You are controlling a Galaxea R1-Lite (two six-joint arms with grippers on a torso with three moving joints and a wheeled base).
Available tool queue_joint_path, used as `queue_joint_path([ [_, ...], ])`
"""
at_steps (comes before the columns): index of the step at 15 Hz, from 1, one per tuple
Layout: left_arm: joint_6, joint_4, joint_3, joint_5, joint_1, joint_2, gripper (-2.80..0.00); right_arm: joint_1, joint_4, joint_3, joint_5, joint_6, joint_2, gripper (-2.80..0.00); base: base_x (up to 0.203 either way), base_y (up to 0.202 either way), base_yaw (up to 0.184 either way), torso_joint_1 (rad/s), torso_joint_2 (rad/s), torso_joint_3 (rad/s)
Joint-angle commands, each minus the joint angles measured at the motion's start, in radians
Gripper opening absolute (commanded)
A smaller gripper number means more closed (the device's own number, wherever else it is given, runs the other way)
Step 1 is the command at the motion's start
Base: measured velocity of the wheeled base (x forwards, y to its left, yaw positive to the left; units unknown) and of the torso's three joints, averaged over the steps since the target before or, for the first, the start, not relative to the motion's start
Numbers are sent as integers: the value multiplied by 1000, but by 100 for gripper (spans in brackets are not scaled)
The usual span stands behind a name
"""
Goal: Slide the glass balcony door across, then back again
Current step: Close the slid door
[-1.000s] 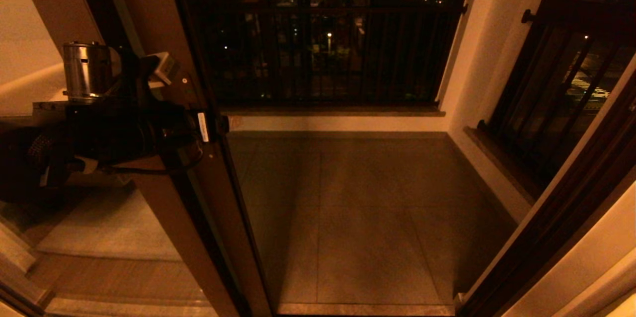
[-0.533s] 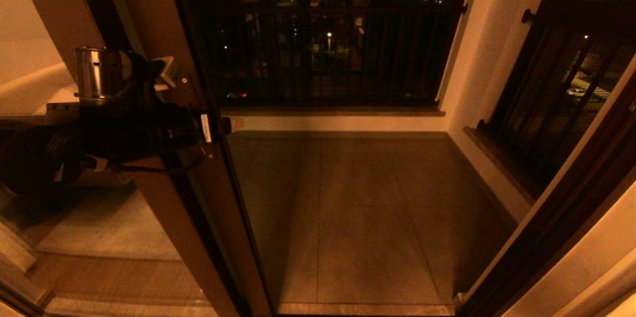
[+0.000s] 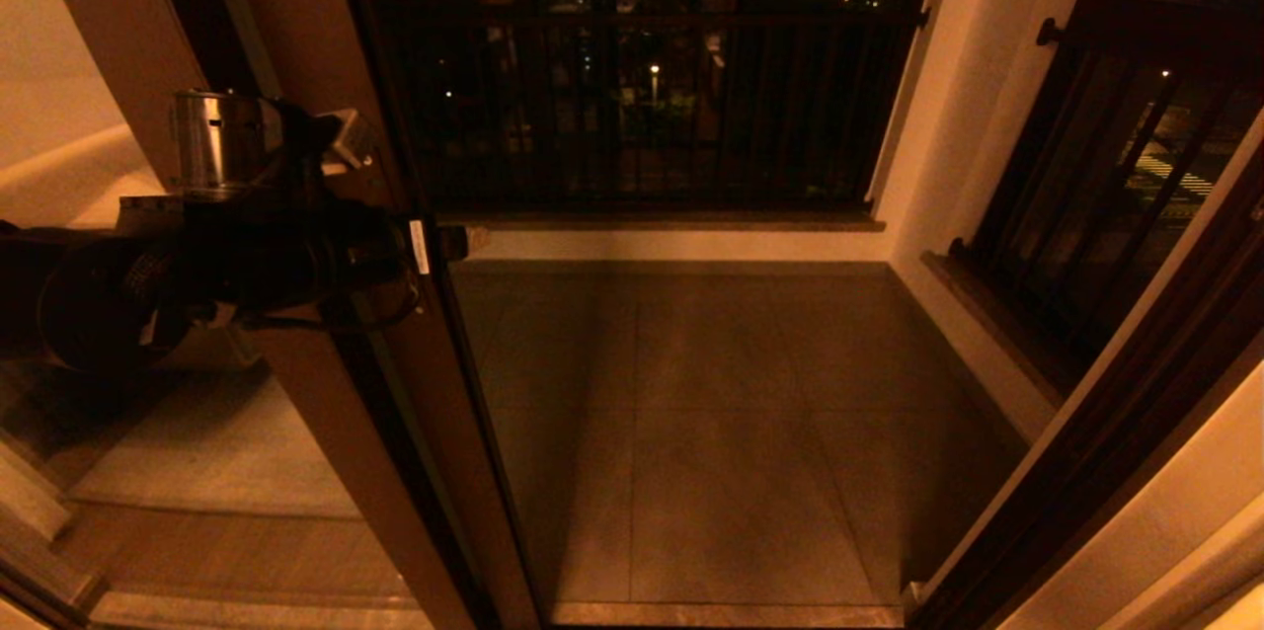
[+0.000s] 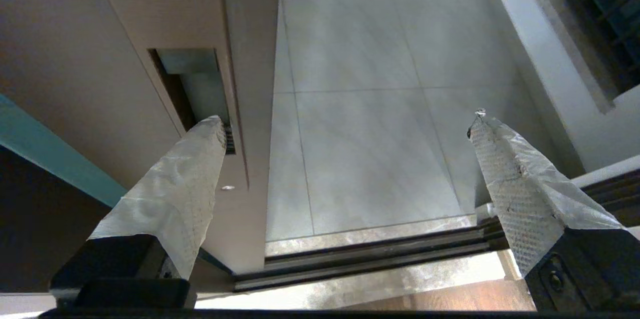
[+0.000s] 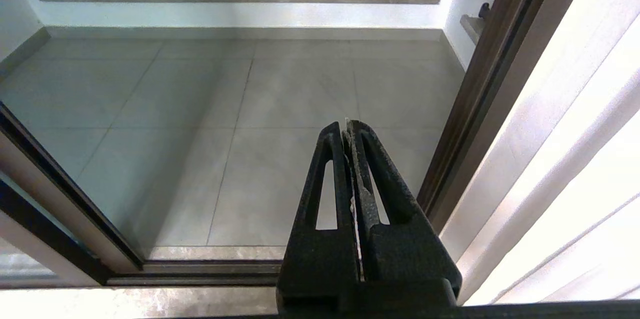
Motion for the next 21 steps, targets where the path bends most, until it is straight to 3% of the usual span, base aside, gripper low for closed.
queue_joint_path([
  [1,-2,-3,-4,0,0,9,0,0,0,0,1,-1,1,-280,0,0,0,0,0,0],
  [21,5,-3,-44,3,-49,36,0,0,0,0,1,-1,1,-280,0,0,0,0,0,0],
])
